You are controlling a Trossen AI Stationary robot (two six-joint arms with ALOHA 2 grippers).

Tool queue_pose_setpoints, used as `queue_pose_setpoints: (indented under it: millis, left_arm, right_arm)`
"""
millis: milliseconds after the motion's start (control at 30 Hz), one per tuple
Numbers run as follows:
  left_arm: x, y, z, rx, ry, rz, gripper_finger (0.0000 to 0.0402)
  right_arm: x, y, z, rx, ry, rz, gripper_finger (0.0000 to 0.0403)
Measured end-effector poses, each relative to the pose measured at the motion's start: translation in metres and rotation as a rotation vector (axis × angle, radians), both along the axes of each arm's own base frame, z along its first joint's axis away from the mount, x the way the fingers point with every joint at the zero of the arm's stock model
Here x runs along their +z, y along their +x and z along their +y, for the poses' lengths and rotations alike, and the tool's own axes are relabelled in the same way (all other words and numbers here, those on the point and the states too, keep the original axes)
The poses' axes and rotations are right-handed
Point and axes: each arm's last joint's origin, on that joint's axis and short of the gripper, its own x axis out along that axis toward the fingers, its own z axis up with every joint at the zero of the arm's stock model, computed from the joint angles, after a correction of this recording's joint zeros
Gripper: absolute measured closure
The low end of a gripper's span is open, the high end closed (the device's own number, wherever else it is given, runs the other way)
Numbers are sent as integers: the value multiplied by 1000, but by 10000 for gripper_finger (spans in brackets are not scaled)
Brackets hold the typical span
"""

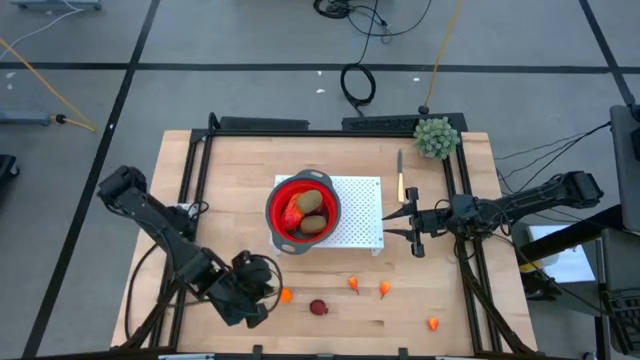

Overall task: Pick & Place Fruit
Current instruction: Put the peach into the strainer bowl on the shelf

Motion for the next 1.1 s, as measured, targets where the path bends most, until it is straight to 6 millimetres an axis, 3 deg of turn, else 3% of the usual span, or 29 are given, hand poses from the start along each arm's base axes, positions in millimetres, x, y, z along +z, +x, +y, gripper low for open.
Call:
queue_pose_setpoints:
  millis: [233,433,667,1100]
  left_arm:
    - [-30,1,-5,94,-6,195,386]
    - [-55,5,-12,111,-17,342,400]
    - [-78,8,-19,106,-44,484,381]
    - [-89,2,-27,144,-43,549,370]
  right_arm:
    - [0,0,0,0,-1,5,273]
    - [0,0,0,0,-1,4,273]
    - [0,0,0,0,-1,5,273]
    - [0,0,0,0,-1,4,273]
